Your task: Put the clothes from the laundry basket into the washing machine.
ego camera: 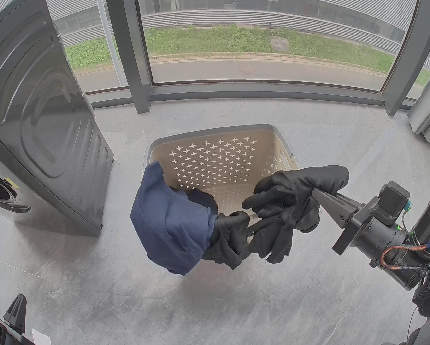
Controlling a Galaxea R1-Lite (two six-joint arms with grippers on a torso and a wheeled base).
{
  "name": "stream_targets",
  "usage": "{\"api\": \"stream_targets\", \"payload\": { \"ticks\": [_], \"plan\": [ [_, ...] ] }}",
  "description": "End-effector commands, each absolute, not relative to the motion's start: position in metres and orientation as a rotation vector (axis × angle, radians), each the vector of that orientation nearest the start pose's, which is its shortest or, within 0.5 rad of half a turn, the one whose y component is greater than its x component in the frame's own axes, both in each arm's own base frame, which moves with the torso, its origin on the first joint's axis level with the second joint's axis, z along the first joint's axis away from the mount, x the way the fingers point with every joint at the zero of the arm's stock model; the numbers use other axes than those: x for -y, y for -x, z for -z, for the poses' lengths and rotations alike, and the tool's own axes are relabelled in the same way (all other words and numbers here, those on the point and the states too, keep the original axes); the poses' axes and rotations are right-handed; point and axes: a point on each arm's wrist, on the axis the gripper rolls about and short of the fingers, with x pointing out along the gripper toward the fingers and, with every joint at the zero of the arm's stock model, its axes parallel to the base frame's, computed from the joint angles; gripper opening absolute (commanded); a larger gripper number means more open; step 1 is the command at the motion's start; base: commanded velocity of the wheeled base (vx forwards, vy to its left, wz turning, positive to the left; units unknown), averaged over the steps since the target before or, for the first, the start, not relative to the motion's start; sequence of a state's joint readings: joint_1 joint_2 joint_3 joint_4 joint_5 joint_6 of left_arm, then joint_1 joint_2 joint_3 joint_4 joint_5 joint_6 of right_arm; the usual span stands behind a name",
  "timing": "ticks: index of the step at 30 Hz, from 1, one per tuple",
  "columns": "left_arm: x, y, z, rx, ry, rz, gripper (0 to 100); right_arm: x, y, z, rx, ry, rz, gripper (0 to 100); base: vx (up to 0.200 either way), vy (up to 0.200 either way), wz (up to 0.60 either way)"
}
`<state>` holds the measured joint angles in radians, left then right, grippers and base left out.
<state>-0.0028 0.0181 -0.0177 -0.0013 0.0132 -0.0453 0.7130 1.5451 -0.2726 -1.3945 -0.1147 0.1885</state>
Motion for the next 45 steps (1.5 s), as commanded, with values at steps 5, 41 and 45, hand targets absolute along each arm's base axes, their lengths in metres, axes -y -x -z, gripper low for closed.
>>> {"api": "stream_targets", "payload": {
  "ticks": [5,41,45],
  "plan": [
    [-0.0004,0.0227,-0.0757,0.000,0.046,-0.012,0,-0.1399,-0.1656,-0.1697,0.068,-0.239,-0.610,0,-0.080,0.000,0.00],
    [-0.0004,0.0227,-0.0757,0.000,0.046,-0.012,0,-0.1449,-0.1656,-0.1745,0.099,-0.258,-0.631,0,0.000,0.183,0.00],
    [-0.0004,0.0227,-0.0757,0.000,0.046,-0.011,0,-0.1448,-0.1655,-0.1751,0.103,-0.258,-0.631,0,0.000,0.200,0.00]
  ]
}}
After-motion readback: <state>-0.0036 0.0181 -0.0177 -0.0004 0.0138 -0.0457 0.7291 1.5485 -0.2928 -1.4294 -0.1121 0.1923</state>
